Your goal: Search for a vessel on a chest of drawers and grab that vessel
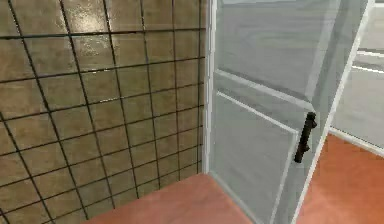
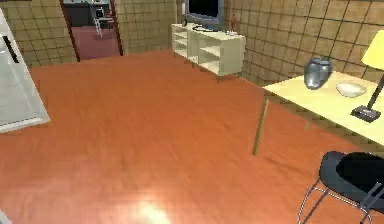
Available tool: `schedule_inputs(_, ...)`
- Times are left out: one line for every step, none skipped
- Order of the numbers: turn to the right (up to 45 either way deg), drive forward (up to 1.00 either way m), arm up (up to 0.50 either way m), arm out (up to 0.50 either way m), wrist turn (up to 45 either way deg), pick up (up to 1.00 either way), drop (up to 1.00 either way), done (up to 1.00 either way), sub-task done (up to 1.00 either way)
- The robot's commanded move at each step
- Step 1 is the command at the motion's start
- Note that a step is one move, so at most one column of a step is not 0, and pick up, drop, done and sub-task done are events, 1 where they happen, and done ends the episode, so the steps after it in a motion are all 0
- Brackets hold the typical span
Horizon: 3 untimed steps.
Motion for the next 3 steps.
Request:
schedule_inputs(45.0,0.00,0.00,0.00,0.0,0.00,0.00,0.00,0.00)
schedule_inputs(39.0,0.00,0.00,0.00,0.0,0.00,0.00,0.00,0.00)
schedule_inputs(0.0,0.65,0.00,0.00,0.0,0.00,0.00,0.00,0.00)
